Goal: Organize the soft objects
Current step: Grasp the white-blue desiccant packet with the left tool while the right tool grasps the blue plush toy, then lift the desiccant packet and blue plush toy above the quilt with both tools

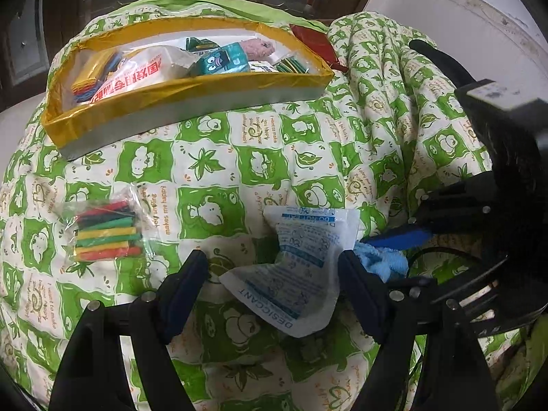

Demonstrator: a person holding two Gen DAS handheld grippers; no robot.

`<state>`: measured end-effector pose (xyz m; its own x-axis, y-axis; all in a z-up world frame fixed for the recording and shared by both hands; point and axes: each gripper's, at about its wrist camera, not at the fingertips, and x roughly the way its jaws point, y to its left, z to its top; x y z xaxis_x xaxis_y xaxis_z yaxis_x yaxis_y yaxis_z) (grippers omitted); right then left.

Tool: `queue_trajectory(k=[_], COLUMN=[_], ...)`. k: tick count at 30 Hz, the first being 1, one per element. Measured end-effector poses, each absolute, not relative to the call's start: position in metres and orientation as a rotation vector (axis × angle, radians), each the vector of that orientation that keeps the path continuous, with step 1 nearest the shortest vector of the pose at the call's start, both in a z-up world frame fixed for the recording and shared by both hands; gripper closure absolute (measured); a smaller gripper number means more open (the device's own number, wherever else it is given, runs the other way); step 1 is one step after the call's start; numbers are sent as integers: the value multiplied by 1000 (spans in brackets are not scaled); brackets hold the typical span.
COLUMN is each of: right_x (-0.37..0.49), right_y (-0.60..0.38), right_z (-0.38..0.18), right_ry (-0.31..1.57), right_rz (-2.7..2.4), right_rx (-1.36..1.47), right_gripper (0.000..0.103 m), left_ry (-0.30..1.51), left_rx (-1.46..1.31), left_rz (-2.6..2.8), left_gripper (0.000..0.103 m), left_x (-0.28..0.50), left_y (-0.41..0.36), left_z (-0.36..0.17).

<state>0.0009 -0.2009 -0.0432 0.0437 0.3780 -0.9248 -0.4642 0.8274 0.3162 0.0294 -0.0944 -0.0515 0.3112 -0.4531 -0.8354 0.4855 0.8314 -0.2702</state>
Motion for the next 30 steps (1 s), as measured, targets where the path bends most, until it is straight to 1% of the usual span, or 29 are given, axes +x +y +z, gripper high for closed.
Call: queue_trajectory(k=[5, 6, 7, 8, 10, 11, 13, 14, 18, 22, 30], right_x=[7, 8, 10, 10, 12, 11, 11, 10, 8, 7, 10], right_y=[-216, -219, -223, -225, -228, -227, -228, -229, -229, -227, -245], right_z=[-41, -41, -42, -42, -42, -42, -41, -41, -40, -36, -20], right_ry=[1371, 1373, 1373, 1377, 1378, 1376, 1371, 1371, 1362, 1318, 1228], right_rz=[547, 530, 512, 508, 505, 506, 507, 506, 506, 520, 500], right_rx=[-32, -22, -4, 6, 19, 14, 11, 19, 38, 78, 173], right_gripper=[68, 68, 68, 68, 68, 68, 68, 68, 68, 68, 68], left_ry=[1089, 1083, 1075, 1072, 1068, 1065, 1062, 1062, 1047, 1044, 1027], left_rx=[93, 120, 151, 175, 191, 196, 193, 197, 202, 130, 17], left_rz=[-622, -619, -613, -614, -614, -613, -616, -614, -605, -590, -558], left_gripper=[25, 28, 34, 37, 49, 52, 61, 62, 69, 75, 78], left_x=[29, 27, 25, 24, 24, 25, 27, 28, 27, 28, 29], left_y=[-107, -111, -115, -119, -125, -128, -132, -135, -138, -129, -107], left_z=[-54, -55, -56, -57, -57, -57, -57, -58, -59, -55, -47])
